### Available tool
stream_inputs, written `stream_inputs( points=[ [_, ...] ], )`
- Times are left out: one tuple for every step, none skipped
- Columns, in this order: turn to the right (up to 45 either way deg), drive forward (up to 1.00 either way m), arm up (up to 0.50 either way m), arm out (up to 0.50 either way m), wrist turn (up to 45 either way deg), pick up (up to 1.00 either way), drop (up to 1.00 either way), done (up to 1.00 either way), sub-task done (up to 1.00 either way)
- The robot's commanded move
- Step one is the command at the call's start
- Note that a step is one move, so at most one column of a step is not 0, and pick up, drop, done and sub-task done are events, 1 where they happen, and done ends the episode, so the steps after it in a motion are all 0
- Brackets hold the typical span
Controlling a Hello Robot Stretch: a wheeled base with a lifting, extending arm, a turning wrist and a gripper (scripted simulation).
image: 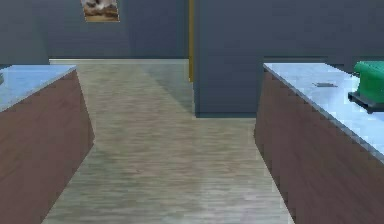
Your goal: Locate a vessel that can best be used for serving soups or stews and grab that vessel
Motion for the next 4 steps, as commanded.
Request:
stream_inputs(
  points=[
    [0.0, 0.15, 0.00, 0.00, 0.0, 0.00, 0.00, 0.00, 0.00],
    [-45.0, 0.00, 0.00, 0.00, 0.0, 0.00, 0.00, 0.00, 0.00],
    [-39.0, 0.00, 0.00, 0.00, 0.0, 0.00, 0.00, 0.00, 0.00],
    [0.0, 0.35, 0.00, 0.00, 0.0, 0.00, 0.00, 0.00, 0.00]
  ],
)
